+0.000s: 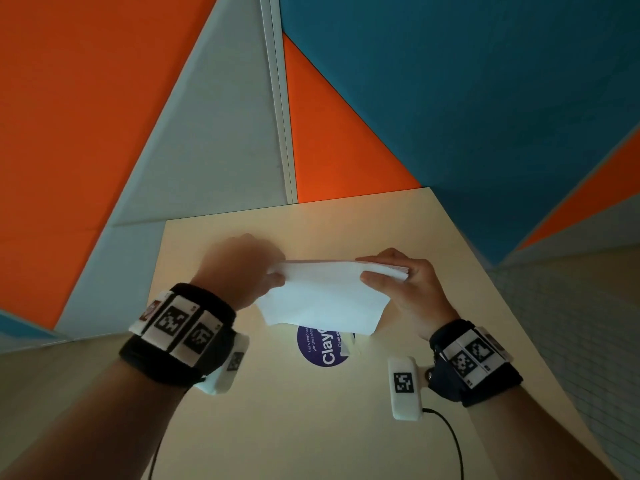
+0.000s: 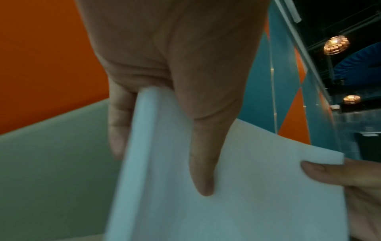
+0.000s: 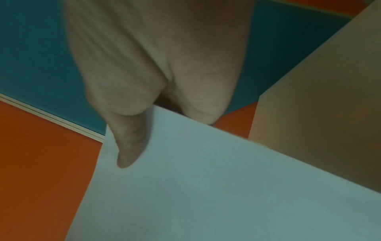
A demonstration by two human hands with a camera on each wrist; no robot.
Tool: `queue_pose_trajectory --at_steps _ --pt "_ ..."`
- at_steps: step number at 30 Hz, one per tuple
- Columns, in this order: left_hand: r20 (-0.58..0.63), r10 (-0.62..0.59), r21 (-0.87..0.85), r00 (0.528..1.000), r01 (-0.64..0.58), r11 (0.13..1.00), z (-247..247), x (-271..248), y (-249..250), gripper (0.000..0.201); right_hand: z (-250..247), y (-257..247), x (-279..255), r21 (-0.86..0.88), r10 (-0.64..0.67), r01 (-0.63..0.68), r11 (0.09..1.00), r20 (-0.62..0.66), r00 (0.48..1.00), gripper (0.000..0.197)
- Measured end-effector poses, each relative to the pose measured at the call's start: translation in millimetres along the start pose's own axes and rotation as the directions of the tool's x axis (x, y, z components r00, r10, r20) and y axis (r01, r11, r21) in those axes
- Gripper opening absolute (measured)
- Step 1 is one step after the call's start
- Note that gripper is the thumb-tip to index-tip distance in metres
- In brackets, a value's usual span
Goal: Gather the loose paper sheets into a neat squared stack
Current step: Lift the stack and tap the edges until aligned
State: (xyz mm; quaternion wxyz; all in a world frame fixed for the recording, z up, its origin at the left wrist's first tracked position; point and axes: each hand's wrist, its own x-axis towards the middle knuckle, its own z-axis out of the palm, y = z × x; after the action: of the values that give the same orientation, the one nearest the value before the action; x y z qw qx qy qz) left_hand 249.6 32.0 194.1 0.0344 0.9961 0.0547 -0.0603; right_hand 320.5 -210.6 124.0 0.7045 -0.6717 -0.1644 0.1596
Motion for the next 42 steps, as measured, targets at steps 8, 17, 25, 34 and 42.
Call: queue_pose_trajectory --at_steps 8,17,25,34,42 --pt "-0.039 -0.206 -0.890 0.978 0.060 0.453 57.6 -9.8 -39.2 0.014 -2.1 -1.7 3.3 -0.086 -0.022 0.024 0.996 0.023 0.999 0.017" --pt "0.017 -0.265 -0.999 0.964 0.024 0.025 91.8 -0.3 -11.7 0.014 0.7 7.3 10.5 -0.084 0.027 -0.035 0.996 -0.095 0.995 0.015" --pt "0.095 -0.306 -0.995 0.947 0.080 -0.061 115.9 -3.7 -7.7 0.020 10.7 29.2 2.0 -0.082 0.124 -0.137 0.987 -0.153 0.980 0.016" --pt "-0.055 -0.334 -0.992 0.941 -0.090 -0.088 105.2 -6.2 -4.5 0.028 12.4 30.3 3.1 -0.028 0.143 -0.148 0.989 -0.131 0.981 0.026" --pt "0.089 -0.300 -0.996 0.950 0.081 -0.040 123.4 -4.8 -2.5 0.025 13.0 43.2 7.7 -0.077 0.180 -0.195 0.978 -0.170 0.969 0.027"
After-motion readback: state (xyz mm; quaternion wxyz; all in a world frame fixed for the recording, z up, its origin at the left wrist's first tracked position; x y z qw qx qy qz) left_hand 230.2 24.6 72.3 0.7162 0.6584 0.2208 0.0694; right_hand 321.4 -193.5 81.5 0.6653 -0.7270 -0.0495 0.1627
